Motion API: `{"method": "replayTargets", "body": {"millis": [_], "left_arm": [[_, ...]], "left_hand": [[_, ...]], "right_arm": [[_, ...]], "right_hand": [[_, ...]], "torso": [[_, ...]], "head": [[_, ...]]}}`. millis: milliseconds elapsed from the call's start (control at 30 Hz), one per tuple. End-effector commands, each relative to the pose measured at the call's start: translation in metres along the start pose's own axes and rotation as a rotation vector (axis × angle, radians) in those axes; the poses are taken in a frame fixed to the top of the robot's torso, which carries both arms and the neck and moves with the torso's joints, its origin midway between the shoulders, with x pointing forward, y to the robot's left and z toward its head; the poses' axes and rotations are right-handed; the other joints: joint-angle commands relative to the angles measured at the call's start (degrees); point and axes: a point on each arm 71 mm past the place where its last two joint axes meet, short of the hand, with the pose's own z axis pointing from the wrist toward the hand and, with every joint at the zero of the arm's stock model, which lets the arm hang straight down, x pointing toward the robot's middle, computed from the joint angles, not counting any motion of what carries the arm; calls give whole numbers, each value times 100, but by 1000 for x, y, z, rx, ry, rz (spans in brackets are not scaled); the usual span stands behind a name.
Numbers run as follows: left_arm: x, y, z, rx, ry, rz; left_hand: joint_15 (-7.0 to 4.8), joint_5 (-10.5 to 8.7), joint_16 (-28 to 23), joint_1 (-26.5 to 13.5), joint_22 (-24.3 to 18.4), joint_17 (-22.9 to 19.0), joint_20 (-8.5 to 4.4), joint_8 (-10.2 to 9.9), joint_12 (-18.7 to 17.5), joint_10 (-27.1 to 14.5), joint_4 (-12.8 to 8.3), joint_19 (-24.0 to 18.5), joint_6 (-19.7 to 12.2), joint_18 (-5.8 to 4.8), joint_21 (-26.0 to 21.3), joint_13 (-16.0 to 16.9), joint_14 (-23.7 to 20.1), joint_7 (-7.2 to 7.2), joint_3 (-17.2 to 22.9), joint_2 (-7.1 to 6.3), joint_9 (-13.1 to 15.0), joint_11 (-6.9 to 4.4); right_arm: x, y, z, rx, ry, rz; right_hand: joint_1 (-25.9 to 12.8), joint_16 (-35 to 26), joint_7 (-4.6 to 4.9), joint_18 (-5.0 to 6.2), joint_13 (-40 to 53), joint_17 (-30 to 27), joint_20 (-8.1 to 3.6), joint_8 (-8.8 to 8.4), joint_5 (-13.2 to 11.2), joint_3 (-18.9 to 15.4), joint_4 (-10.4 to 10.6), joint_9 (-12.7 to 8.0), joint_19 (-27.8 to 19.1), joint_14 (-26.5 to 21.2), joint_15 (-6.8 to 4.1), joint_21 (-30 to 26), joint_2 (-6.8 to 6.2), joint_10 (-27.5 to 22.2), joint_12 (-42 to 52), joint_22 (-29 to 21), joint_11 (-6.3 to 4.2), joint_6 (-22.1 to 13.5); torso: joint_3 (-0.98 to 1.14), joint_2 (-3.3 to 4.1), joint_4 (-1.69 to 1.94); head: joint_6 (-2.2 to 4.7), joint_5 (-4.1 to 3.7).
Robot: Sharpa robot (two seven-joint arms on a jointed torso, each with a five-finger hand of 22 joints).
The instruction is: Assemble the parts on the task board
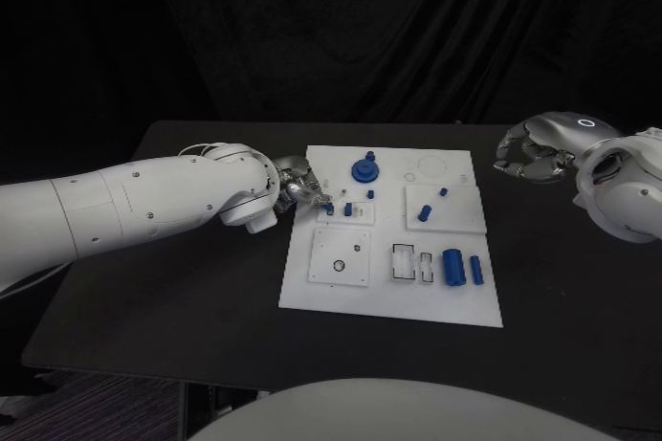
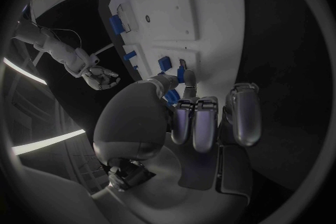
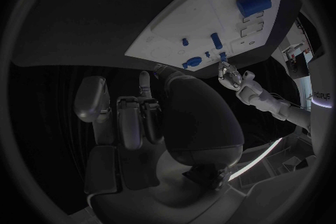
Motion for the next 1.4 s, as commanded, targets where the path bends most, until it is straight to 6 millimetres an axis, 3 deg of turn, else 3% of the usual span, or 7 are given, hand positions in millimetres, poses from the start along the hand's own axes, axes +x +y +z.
{"method": "replayTargets", "body": {"millis": [33, 367, 1400], "left_arm": [[1, -2, 1, 16, -2, 7], [3, -2, 1, 9, 15, 13], [6, -1, 0, 8, 34, 16]], "left_hand": [[-11, 30, 15, -1, 786, 1508, -3, -31, 20, 600, -30, -46, -3, 7, -25, 1508, 615, -44, 62, 38, -1, -9], [-10, 35, 15, -2, 783, 1508, -2, -32, 20, 600, -34, -51, -2, 9, -34, 1508, 615, -43, 67, 38, -3, -9], [-7, 35, 15, 3, 775, 1508, 1, -39, 20, 600, -62, -62, -3, 14, -53, 1508, 615, -41, 93, 41, -10, -7]], "right_arm": [[1, -1, 0, 19, 6, -4], [2, -1, 0, 19, 9, -4], [3, -2, 0, 34, 24, 24]], "right_hand": [[48, -36, 3, 67, 1469, 1299, -3, -27, 29, -2, -36, -6, -44, 450, -39, -39, -7, 526, -23, 802, -9, 45], [48, -36, 3, 67, 1469, 1299, -3, -27, 29, -2, -36, -6, -44, 450, -39, -39, -7, 526, -23, 802, -9, 45], [46, -39, 4, 71, 1464, 1295, -3, -31, 29, 3, -51, -16, -53, 448, -39, -68, -1, 518, -28, 797, -9, 54]], "torso": [[-1, 1, -2], [0, 1, -3], [2, 0, 5]], "head": [[1, 5], [1, 22], [1, -40]]}}
